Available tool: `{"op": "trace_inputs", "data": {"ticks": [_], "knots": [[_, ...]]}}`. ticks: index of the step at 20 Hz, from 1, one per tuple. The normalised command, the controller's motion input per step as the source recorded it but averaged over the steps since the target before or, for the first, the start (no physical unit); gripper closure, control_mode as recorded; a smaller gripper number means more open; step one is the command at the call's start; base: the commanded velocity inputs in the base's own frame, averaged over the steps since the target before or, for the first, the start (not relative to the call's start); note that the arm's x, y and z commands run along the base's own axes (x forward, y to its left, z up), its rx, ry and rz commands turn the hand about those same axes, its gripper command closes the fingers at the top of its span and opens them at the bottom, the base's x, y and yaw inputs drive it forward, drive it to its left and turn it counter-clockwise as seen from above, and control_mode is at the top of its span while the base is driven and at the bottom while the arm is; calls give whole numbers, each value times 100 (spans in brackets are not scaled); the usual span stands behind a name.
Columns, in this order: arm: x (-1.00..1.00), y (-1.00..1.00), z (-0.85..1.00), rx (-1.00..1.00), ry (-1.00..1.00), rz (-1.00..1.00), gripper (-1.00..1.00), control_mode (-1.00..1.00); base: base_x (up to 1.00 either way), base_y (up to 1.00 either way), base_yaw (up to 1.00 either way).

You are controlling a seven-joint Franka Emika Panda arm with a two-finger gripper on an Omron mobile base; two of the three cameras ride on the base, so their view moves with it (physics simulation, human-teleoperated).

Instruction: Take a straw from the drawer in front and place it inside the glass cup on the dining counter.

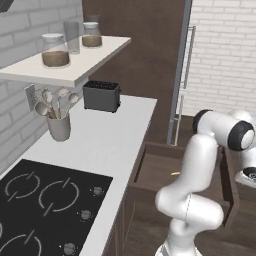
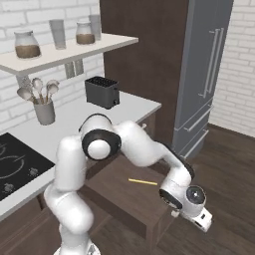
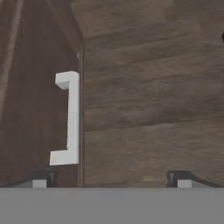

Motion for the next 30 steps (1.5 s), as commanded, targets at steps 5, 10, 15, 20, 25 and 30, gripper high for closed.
{"op": "trace_inputs", "data": {"ticks": [5, 10, 15, 20, 25, 30], "knots": [[0, 0, 100, 0, 38, 1, -100, -100, 0, 0, 0], [0, 5, 100, 0, 18, 12, -100, -100, 0, 0, 0], [26, 19, 100, 4, 3, 12, -100, -100, 0, 0, 0], [47, 11, 88, 8, 9, 15, -100, -100, 0, 0, 0], [63, 20, 11, 11, -7, 2, -100, -100, 0, 0, 0], [65, 46, 0, 5, -10, -23, -100, -100, 0, 0, 0]]}}
